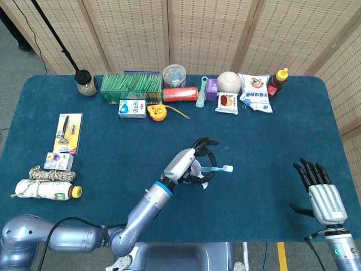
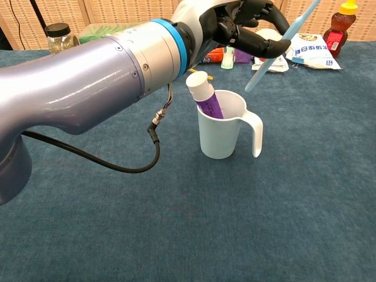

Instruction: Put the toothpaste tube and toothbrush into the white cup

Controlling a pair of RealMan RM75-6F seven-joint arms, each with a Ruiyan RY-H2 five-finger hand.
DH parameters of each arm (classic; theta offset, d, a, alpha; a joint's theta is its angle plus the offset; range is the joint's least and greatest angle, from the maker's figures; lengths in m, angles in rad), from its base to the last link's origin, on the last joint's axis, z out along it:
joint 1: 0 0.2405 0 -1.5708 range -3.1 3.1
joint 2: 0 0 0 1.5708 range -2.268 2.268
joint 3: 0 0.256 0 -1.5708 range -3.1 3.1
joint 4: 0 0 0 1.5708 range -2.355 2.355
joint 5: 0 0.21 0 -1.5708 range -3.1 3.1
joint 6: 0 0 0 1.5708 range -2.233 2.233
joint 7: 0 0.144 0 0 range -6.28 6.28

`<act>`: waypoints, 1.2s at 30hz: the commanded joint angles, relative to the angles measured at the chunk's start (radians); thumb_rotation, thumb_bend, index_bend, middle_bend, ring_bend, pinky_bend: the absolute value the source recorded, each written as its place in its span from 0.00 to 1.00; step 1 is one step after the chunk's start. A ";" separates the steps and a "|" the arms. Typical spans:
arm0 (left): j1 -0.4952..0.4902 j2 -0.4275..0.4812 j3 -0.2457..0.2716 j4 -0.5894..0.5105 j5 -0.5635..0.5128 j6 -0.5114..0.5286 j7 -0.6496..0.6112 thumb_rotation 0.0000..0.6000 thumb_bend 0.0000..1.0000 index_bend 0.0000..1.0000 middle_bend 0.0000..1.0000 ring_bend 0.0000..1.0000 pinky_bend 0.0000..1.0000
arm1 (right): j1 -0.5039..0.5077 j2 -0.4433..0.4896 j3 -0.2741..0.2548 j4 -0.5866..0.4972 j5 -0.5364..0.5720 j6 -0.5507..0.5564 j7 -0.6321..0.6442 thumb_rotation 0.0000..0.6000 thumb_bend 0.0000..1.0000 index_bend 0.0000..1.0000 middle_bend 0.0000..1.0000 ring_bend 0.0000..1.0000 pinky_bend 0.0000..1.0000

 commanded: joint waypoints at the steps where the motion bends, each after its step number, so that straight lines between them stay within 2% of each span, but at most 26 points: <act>1: -0.004 0.000 0.000 0.003 -0.015 -0.003 0.009 1.00 0.37 0.52 0.18 0.02 0.17 | 0.000 0.000 0.000 0.000 0.000 0.000 0.000 1.00 0.00 0.00 0.00 0.00 0.00; 8: -0.019 -0.001 0.002 0.021 -0.069 -0.011 0.049 1.00 0.36 0.51 0.17 0.01 0.17 | 0.000 0.002 0.001 0.001 0.002 -0.001 0.004 1.00 0.00 0.00 0.00 0.00 0.00; 23: -0.015 -0.010 0.011 0.059 -0.075 -0.024 0.031 1.00 0.36 0.48 0.14 0.01 0.17 | 0.000 0.003 0.001 0.001 0.002 0.001 0.007 1.00 0.00 0.00 0.00 0.00 0.00; 26: -0.014 -0.006 0.012 0.057 -0.079 -0.029 0.031 1.00 0.36 0.44 0.11 0.00 0.16 | 0.000 0.002 0.002 0.002 0.002 0.002 0.006 1.00 0.00 0.00 0.00 0.00 0.00; 33: 0.001 0.017 0.002 0.025 -0.050 -0.030 -0.004 1.00 0.36 0.25 0.03 0.00 0.15 | 0.000 0.003 0.002 0.002 0.002 0.002 0.008 1.00 0.00 0.00 0.00 0.00 0.00; 36: 0.014 0.041 -0.010 -0.011 -0.022 -0.019 -0.024 1.00 0.36 0.21 0.01 0.00 0.14 | 0.001 0.002 0.001 0.002 0.002 -0.001 0.006 1.00 0.00 0.00 0.00 0.00 0.00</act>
